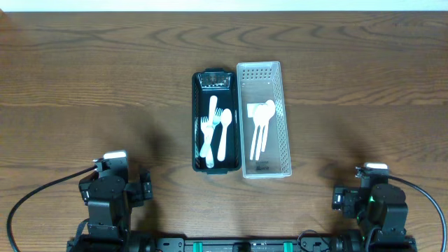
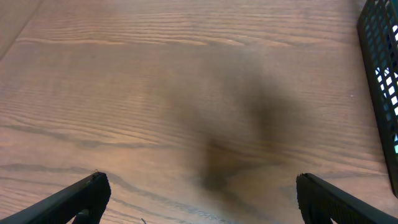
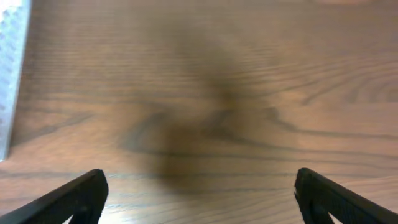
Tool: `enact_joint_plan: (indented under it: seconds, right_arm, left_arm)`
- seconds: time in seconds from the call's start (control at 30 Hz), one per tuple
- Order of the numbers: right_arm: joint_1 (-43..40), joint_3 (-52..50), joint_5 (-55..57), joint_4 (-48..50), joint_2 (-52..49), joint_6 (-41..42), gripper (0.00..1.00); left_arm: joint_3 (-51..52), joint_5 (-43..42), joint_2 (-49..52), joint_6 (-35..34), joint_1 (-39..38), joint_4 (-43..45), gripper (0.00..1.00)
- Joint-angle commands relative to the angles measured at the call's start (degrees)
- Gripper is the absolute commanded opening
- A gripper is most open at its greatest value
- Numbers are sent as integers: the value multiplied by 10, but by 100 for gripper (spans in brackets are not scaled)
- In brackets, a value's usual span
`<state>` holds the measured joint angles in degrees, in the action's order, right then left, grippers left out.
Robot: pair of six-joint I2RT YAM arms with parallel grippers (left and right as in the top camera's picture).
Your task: Pack container
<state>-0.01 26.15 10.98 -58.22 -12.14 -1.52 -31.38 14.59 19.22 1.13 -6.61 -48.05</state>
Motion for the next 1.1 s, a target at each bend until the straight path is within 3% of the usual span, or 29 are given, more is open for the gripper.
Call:
enact_joint_plan:
  seconds: [0.0,0.27,0.5,0.67,0.77,0.9,1.07]
  right_arm:
    - [5,0,44,3,27,6,99]
    - [5,-2,-24,28,112,6,99]
    - [5,-49,-61,311,119,6,99]
    - [5,-148,-65,556,119,6,99]
    - [5,-200,-70,649,119,6,99]
    - [9,-254,-76,676,119,6,99]
    - [9,-258,-75,589,119,4,99]
  left_arm:
    - [1,7,-2,-3,-2,-2,98]
    - [1,7,-2,-3,-2,-2,98]
    - [1,7,-2,-3,-2,-2,98]
    - [1,7,-2,-3,-2,-2,98]
    - [1,7,-2,-3,-2,-2,98]
    - [1,7,-2,-3,-2,-2,98]
    - [1,7,-2,-3,-2,-2,98]
